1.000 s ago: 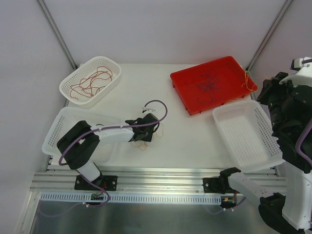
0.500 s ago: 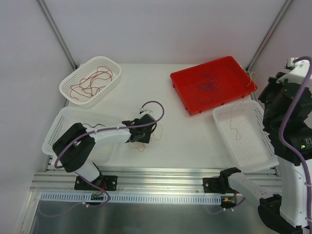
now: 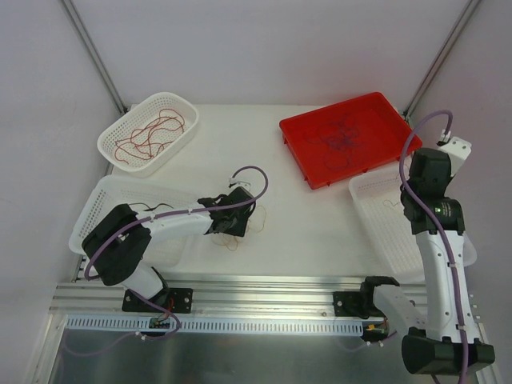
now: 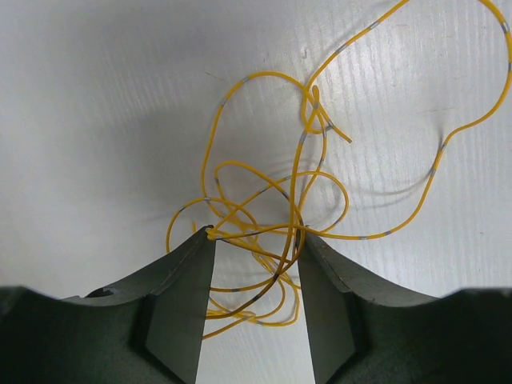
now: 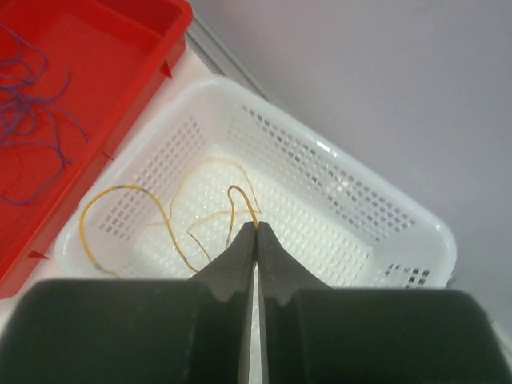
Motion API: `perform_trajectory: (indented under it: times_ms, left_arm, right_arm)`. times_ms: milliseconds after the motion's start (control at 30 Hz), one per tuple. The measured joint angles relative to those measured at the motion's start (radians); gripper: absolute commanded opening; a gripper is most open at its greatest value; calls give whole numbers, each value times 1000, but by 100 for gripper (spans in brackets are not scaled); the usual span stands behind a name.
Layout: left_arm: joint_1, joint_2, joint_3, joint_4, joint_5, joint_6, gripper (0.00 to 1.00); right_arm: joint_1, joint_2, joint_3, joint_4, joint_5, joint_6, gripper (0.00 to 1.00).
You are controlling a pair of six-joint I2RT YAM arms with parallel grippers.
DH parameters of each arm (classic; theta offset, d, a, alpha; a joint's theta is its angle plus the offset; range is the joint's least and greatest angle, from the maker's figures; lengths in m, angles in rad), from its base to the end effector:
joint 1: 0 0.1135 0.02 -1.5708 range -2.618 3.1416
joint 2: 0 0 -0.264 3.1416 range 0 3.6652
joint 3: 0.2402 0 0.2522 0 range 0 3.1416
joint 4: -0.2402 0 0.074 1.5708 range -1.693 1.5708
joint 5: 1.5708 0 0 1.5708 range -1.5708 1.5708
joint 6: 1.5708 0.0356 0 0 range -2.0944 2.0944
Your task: Untangle the cables
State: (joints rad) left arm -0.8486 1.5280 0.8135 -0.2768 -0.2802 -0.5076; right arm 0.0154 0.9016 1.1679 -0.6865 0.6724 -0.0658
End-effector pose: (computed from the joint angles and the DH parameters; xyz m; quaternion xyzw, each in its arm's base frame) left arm 0.2006 -0.2128 0.1715 0.1217 0.9419 -0.0733 0.3043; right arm 0.1701 -0.0196 0.4014 0.1472 0.7987 -0.2897 0.5065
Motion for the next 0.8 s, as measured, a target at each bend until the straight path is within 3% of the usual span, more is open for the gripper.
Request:
perform_trajectory:
  times_ms: [233,333,367,400,600,800]
  left_arm:
    - [0,3,0,-1,34,4,46]
    - [0,8,2,-2,45,7,46]
    - [0,8,3,-3,48,8,46]
    - [0,9,4,-3,53,8,46]
    - [0,28,39,-13,90,11,47]
    - [-4,76,93,-13,124,11,48]
  right_arm:
    - [-138,-17,-221,8,-113,226,16]
    - [-204,6,-291,-6,-171,305,69]
    - [-218,14,-302,-14,-188,330,93]
    - [-225,19,-304,-24,-197,350,99]
    - [-213,-2,-299,-17,-273,353,97]
    - [-58,-30,-256,21,-405,272,97]
